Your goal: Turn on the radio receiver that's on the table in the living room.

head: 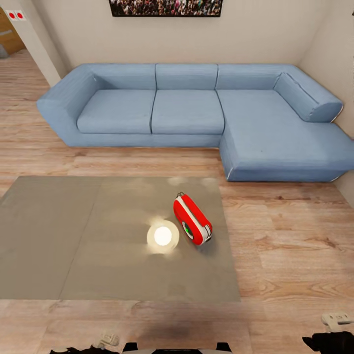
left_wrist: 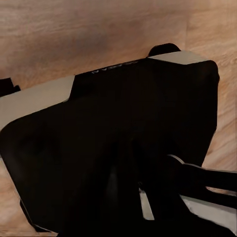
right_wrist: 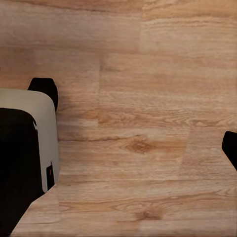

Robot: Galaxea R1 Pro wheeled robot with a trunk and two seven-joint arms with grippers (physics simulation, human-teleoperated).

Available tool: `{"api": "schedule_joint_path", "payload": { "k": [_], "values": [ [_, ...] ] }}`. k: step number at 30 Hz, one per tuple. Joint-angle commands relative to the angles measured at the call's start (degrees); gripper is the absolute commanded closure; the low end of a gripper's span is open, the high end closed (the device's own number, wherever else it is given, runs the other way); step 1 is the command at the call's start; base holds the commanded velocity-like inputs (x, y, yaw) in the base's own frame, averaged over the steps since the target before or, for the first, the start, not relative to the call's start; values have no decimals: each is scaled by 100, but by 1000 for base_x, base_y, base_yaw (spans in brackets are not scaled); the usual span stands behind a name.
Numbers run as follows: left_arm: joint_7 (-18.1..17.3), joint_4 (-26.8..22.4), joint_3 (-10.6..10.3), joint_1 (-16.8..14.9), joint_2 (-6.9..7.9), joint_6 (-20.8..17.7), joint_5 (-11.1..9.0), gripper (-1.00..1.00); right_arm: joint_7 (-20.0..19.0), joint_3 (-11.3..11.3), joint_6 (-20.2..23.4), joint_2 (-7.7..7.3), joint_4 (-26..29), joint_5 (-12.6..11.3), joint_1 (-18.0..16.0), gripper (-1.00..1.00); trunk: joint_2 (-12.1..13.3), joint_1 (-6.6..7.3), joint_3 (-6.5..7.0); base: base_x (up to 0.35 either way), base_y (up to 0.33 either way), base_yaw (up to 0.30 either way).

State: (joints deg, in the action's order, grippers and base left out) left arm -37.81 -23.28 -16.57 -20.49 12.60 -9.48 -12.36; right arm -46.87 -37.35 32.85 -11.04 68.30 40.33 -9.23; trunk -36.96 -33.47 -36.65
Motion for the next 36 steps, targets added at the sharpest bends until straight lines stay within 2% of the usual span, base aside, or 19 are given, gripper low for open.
{"api": "schedule_joint_path", "payload": {
  "k": [1,3,7,9,11,15,18,21,24,27,30,34,36],
  "values": [
    [4,108,6,-1,5,13,-7,100,48,0,-53,-1,-134,-3,0,-100,0,0,10,0,0,0],
    [49,270,10,-5,14,25,-6,100,213,0,-185,-10,-504,-6,0,-100,0,0,28,0,0,0],
    [464,564,8,-6,12,32,-7,100,577,0,-425,-7,-1219,-7,0,-100,0,0,64,0,0,0],
    [722,752,3,-4,4,40,-10,100,757,0,-532,-17,-1697,-7,0,-100,0,0,82,0,0,0],
    [983,1016,-2,-2,-7,92,-11,100,1033,0,-649,-40,-2429,-7,0,-100,0,0,101,0,0,0],
    [1136,1356,-3,-1,-21,218,-12,100,1344,0,-971,-45,-3256,-7,0,-100,0,0,137,0,0,0],
    [1480,1825,-4,-2,-74,447,-31,100,2173,13,-1696,-47,-4662,-7,0,-100,0,0,164,0,0,0],
    [2023,2079,-4,0,-181,512,-42,100,3025,26,-2514,-33,-5845,-7,0,-100,0,0,192,0,0,0],
    [2434,2221,-1,1,-313,520,-48,100,3619,32,-3092,-13,-6557,-9,0,-100,0,0,219,0,0,0],
    [2710,2281,0,12,-480,507,-54,100,3942,31,-3376,15,-6859,-19,30,-100,0,0,246,0,0,0],
    [3085,2300,3,151,-713,518,-55,100,4073,27,-3558,32,-6975,-46,102,-100,0,0,274,0,0,0],
    [3393,2304,6,283,-865,532,-71,100,4119,19,-3675,59,-7001,-90,119,-100,0,0,310,0,0,0],
    [3432,2304,10,346,-916,533,-88,100,4147,14,-3691,83,-7004,-151,121,-100,0,0,329,0,0,0]
  ]
}}
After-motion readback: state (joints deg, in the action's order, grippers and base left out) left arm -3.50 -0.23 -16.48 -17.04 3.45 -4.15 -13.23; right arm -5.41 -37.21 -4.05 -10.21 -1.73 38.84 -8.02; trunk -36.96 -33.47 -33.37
